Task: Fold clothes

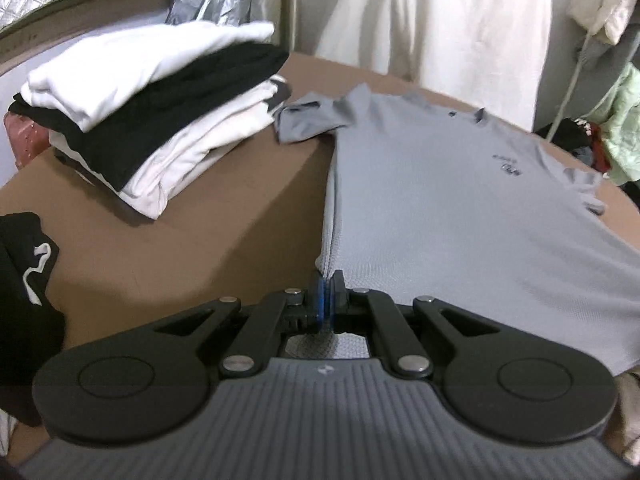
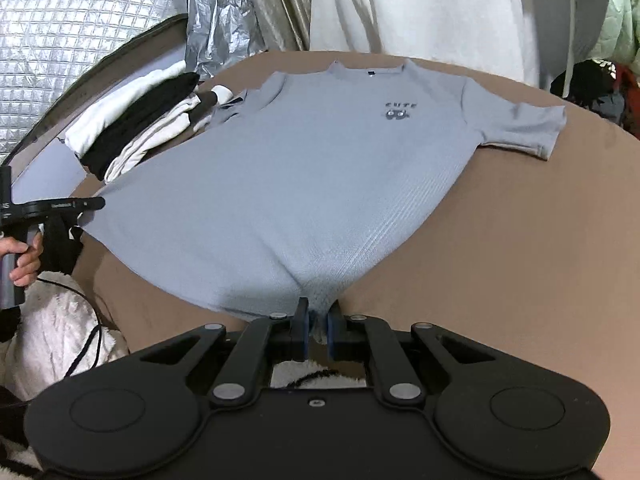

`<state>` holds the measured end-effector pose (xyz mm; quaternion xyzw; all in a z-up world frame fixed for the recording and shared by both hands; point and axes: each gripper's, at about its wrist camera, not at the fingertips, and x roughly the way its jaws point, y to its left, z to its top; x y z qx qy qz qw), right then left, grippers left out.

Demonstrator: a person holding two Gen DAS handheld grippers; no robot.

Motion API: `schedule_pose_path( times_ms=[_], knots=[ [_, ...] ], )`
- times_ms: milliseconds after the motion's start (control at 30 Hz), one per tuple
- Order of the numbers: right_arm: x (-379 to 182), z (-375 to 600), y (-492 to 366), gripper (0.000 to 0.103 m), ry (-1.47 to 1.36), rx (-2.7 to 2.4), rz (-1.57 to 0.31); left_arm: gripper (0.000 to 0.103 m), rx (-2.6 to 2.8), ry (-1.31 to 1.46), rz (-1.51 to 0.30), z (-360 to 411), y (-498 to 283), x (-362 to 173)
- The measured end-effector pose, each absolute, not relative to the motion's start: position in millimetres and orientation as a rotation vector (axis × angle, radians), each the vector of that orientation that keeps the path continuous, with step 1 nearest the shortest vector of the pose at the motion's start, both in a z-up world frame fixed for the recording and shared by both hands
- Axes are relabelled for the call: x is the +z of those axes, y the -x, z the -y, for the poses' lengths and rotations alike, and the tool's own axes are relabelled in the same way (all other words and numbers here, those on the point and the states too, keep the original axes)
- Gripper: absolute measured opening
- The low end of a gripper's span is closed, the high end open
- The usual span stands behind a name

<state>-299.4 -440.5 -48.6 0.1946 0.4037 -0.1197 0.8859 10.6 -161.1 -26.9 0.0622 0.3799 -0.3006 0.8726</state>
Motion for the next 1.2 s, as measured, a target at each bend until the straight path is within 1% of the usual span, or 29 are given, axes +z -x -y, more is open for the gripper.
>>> schedule_pose_path(
  times_ms=[233, 367, 400, 567, 700, 800, 900, 1000, 1100, 1200],
  knots=[
    [-41, 452, 305, 0.010, -0.411, -0.226, -0.826, 0.002, -0.583, -0.169, -0.790, 128, 36, 0],
    [-39, 465, 305, 0.010, -0.437, -0.221, -0.803, 0.002, -0.584, -0.177, -0.802, 126, 47, -11],
    [-38, 468, 305, 0.010, -0.444, -0.220, -0.798, 0.002, -0.596, -0.176, -0.798, 135, 40, -16],
    [-38, 490, 297, 0.010, -0.479, -0.228, -0.769, 0.002, -0.627, -0.173, -0.659, 204, -24, -37],
    [-58, 556, 235, 0.010, -0.531, -0.347, -0.735, 0.002, -0.598, -0.185, -0.631, 277, -95, -52],
    [-73, 606, 189, 0.010, -0.569, -0.436, -0.708, 0.002, -0.581, -0.086, -0.656, 306, -135, -59],
    [-90, 641, 156, 0.010, -0.636, -0.512, -0.665, 0.002, -0.557, -0.061, -0.656, 324, -150, -77],
    [-120, 647, 138, 0.010, -0.644, -0.566, -0.678, 0.002, -0.522, -0.098, -0.652, 337, -148, -112],
    [-133, 644, 130, 0.010, -0.570, -0.543, -0.695, 0.002, -0.527, -0.160, -0.680, 345, -152, -131],
    [-130, 646, 131, 0.010, -0.509, -0.519, -0.662, 0.002, -0.543, -0.208, -0.670, 352, -157, -137]
  ],
)
